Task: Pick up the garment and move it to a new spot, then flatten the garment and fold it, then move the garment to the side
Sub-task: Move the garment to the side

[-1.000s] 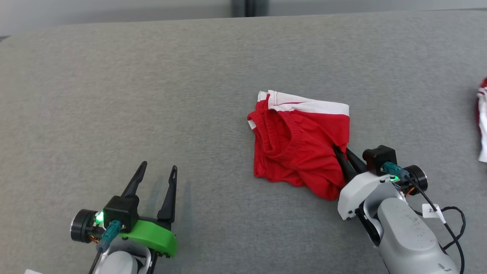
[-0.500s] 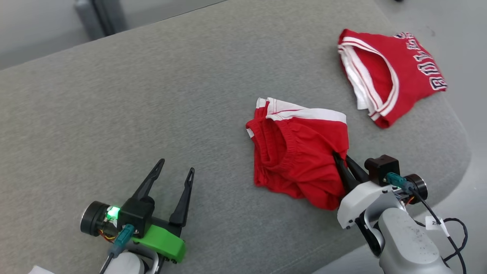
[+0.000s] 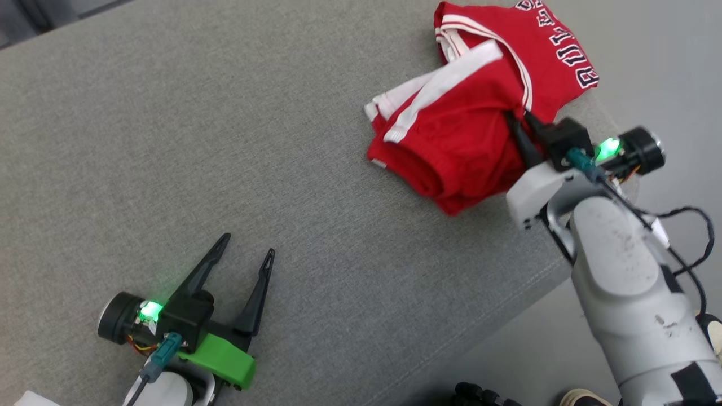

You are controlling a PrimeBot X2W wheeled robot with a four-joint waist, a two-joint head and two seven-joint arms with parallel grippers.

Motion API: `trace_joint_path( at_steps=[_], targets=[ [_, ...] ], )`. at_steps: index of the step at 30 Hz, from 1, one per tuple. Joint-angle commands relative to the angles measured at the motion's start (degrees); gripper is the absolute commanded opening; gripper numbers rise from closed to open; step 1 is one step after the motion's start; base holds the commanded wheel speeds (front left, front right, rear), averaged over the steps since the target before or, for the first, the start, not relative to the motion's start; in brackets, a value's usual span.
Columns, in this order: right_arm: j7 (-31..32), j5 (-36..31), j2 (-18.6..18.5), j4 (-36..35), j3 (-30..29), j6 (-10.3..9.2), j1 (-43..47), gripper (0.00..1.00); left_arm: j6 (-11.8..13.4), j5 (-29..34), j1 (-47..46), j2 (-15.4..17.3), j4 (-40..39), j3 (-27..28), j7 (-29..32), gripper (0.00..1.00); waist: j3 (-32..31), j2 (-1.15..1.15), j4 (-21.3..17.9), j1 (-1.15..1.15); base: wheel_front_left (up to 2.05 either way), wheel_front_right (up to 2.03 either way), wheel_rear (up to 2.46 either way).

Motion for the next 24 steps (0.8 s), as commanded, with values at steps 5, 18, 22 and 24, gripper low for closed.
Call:
trace_joint_path(
  at_steps=[5, 18, 22, 24],
  targets=[
    [6.60, -11.11, -2.94, -0.81, -7.79, -0.12, -7.47, 0.00, -0.13, -0.60, -3.07, 2.97, -1.45, -1.37, 0.06, 1.00, 7.36, 0.00, 4.98, 0.00, 0.00, 0.00, 0.00],
    [13.26, -22.56, -5.13, -12.86, -29.53, -0.12, -9.22, 1.00, 0.07, -2.41, -6.00, 5.19, -0.77, 0.44, 0.33, 1.00, 11.32, 0.00, 10.64, 0.00, 0.00, 0.00, 0.00],
    [9.11, -23.71, -2.78, -14.63, -31.24, -0.12, -8.95, 1.00, 0.09, -2.11, -5.44, 4.41, -0.21, 2.13, 0.51, 1.00, 9.84, 0.00, 10.74, 0.00, 0.00, 0.00, 0.00],
    [7.15, -23.94, -2.06, -14.75, -30.64, -0.12, -9.06, 1.00, 0.09, -1.91, -5.17, 3.50, -0.40, 2.33, 0.46, 1.00, 8.76, 0.00, 10.82, 0.00, 0.00, 0.00, 0.00]
  ],
)
